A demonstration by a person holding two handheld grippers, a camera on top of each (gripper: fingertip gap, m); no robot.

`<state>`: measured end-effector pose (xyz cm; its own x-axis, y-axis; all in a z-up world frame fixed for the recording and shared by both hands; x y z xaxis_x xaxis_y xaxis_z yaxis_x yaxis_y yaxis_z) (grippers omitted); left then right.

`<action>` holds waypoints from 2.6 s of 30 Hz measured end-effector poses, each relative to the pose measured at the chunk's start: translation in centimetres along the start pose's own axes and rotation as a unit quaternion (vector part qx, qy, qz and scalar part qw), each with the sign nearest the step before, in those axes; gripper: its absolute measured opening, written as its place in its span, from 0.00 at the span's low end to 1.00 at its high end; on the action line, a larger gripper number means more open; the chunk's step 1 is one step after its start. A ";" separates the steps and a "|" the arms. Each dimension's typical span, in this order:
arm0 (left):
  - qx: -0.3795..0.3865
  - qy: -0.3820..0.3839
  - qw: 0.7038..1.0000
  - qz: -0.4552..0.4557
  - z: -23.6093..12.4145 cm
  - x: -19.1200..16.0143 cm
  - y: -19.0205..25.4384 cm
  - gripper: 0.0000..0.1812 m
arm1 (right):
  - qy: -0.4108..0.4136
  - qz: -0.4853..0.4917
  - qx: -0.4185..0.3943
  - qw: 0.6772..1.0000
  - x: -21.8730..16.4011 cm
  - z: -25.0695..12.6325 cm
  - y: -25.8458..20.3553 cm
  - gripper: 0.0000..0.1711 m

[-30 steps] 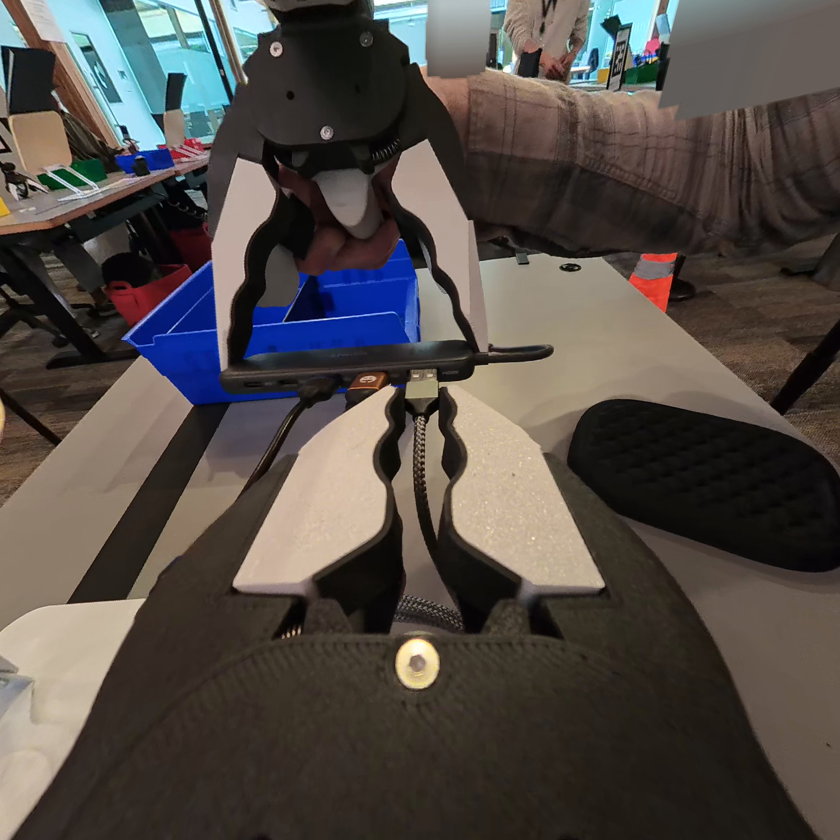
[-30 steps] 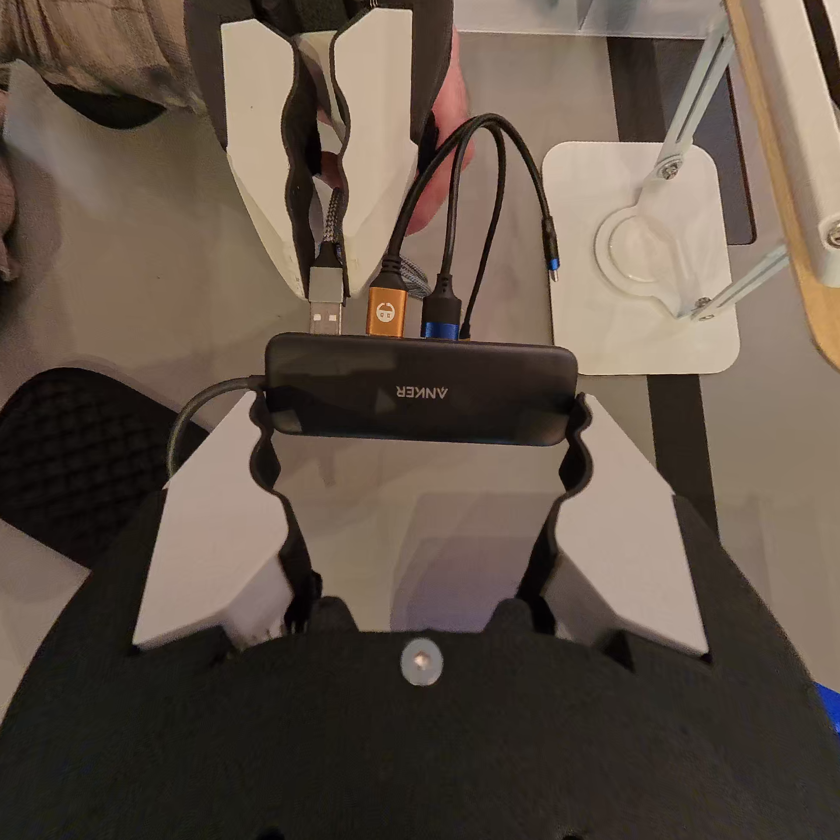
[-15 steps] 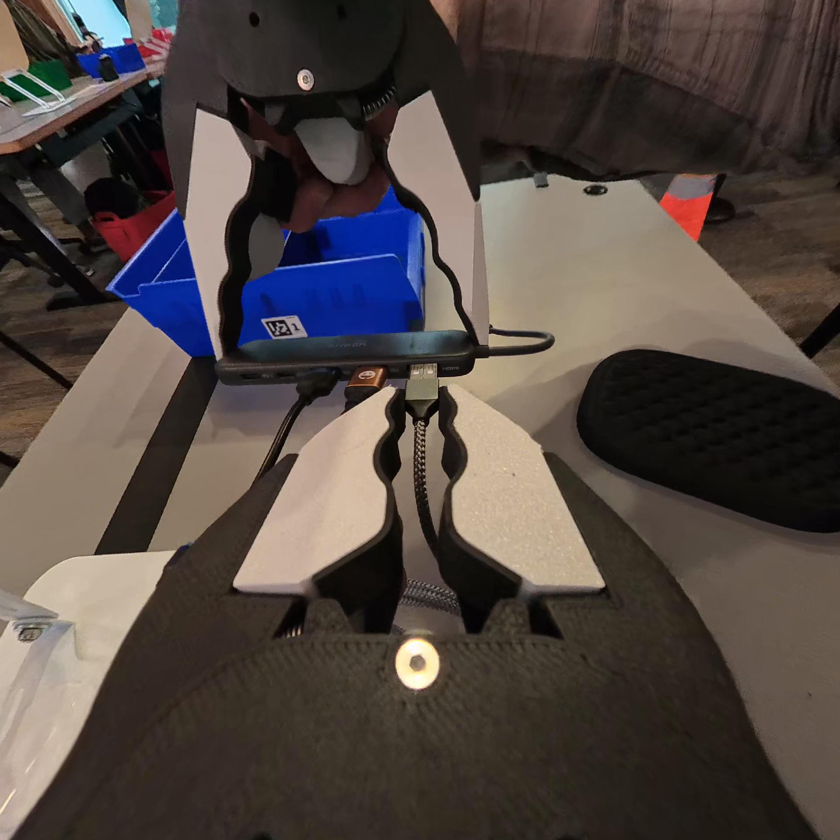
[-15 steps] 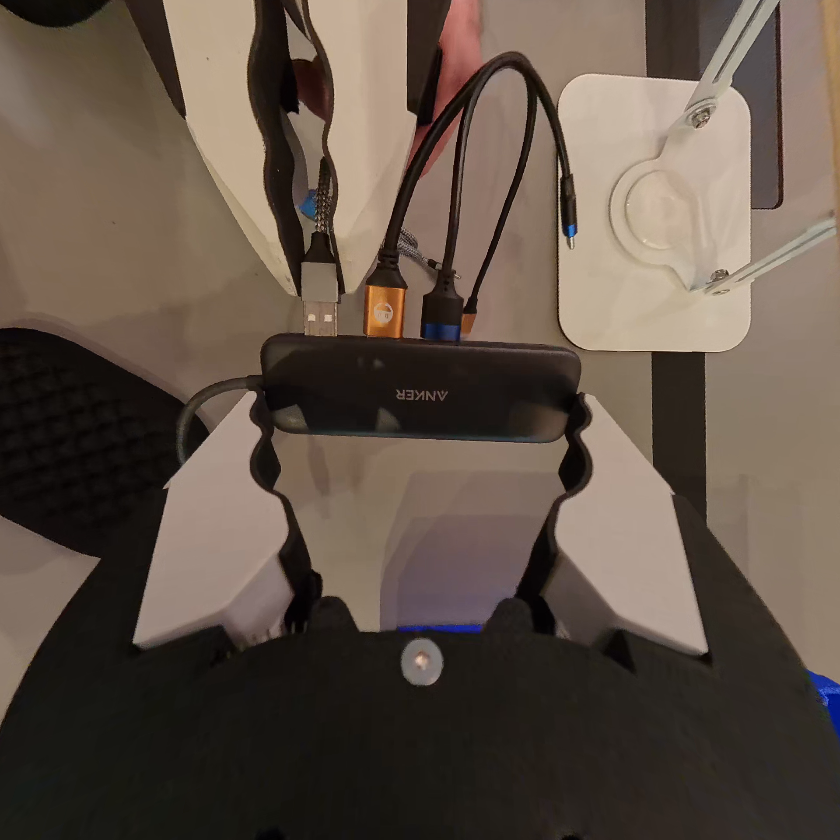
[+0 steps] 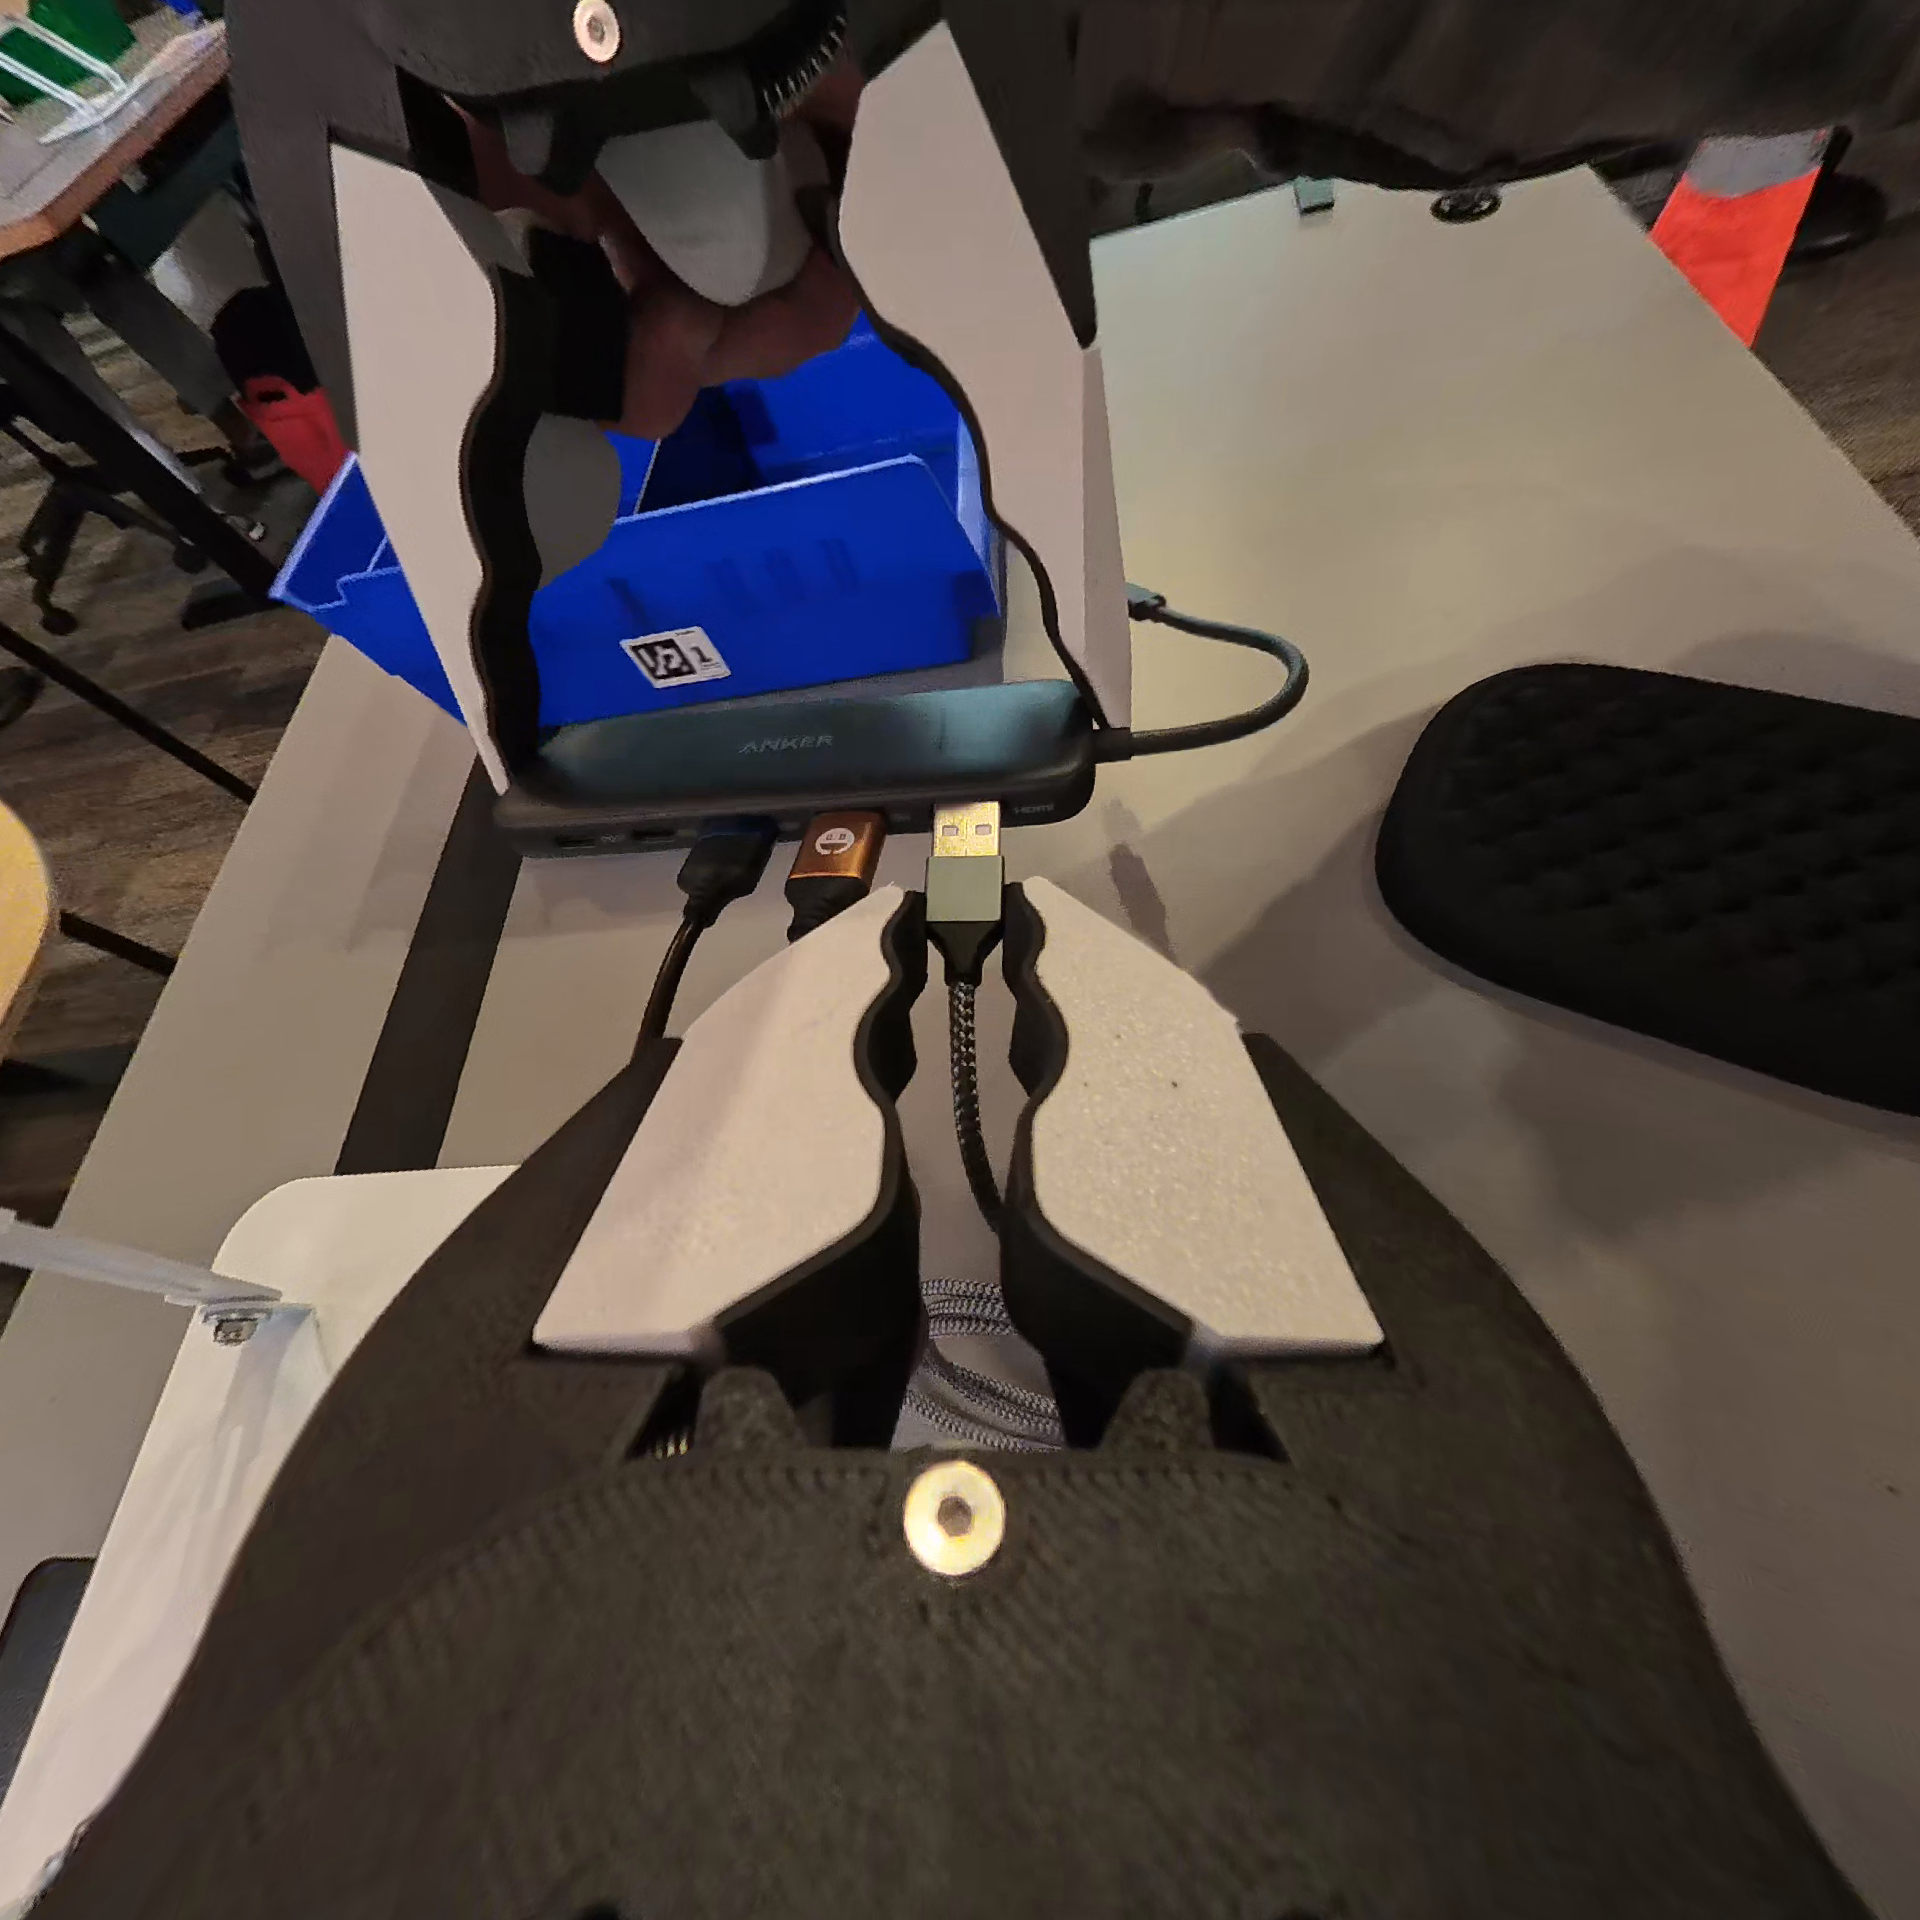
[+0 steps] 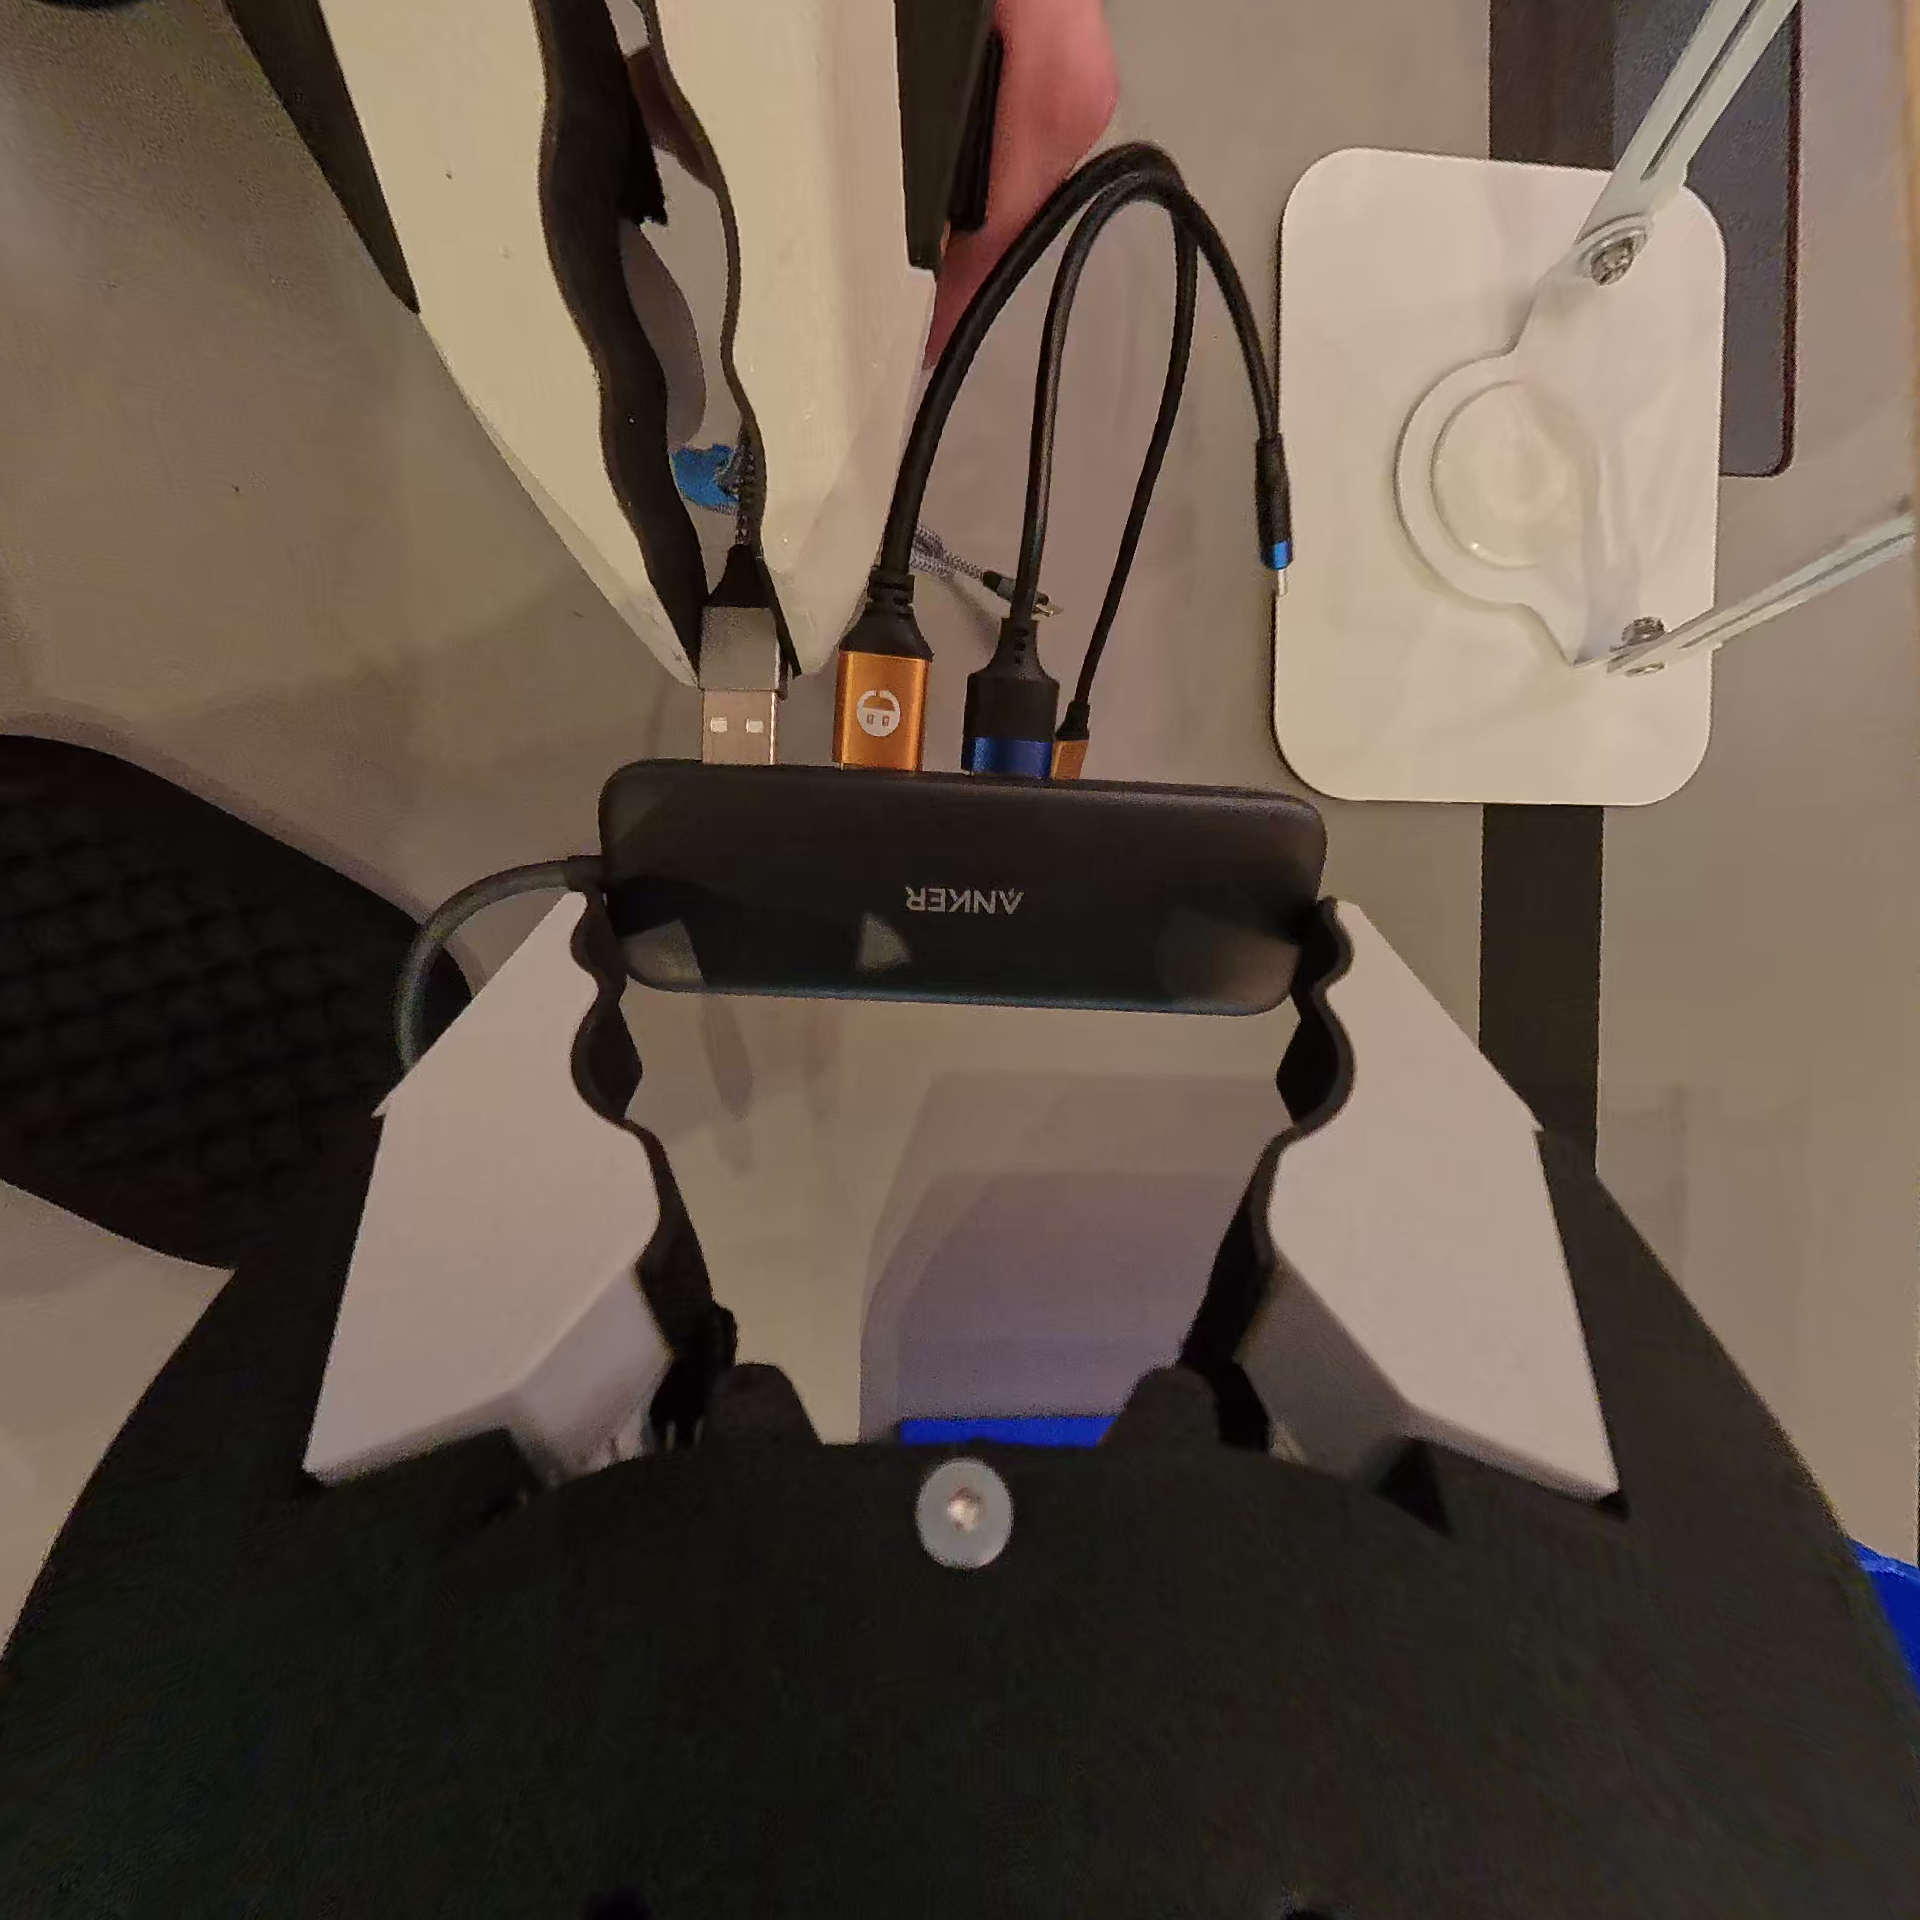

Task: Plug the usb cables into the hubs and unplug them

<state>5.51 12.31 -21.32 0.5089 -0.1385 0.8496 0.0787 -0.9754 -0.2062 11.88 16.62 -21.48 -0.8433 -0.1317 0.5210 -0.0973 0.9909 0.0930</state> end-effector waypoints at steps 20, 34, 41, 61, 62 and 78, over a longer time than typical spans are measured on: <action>-0.007 -0.113 0.994 -0.012 3.3 -4.4 0.2 0.08 | -0.102 -0.011 -0.029 0.994 -2.6 3.5 0.2 0.74; 0.021 -0.179 0.983 0.022 4.0 -5.6 0.1 0.08 | -0.128 -0.008 -0.036 0.991 -2.9 4.3 0.3 0.74; 0.035 -0.232 0.971 0.047 5.1 -6.9 0.4 0.08 | -0.166 -0.011 -0.042 0.985 -3.5 5.4 0.3 0.74; -0.047 -0.244 0.968 0.020 5.6 -10.9 1.2 0.08 | -0.067 0.054 -0.008 0.996 -7.0 11.2 -1.3 0.74; -0.055 -0.233 0.971 0.016 5.4 -10.8 1.2 0.08 | -0.060 0.057 -0.007 0.997 -7.0 11.3 -1.4 0.74; -0.208 0.126 0.969 -0.048 -3.1 -2.3 1.8 0.08 | 0.195 -0.136 -0.179 0.955 4.6 0.7 -5.7 0.22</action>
<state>1.85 10.35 -22.14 0.2870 -0.0300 0.9574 -0.2639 -0.9633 0.0489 8.18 10.35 -20.26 -0.5454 -0.4519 0.7059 -0.0393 0.8551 0.5170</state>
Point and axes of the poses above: each gripper's, where its closed fingertips meet, z out along the fingers, x out of its top, y = z × x across the jaws, the point moved 3 cm from there along -z, back along the fingers, and after that the axes turned 1 degree about -x, right-handed, at the moved point
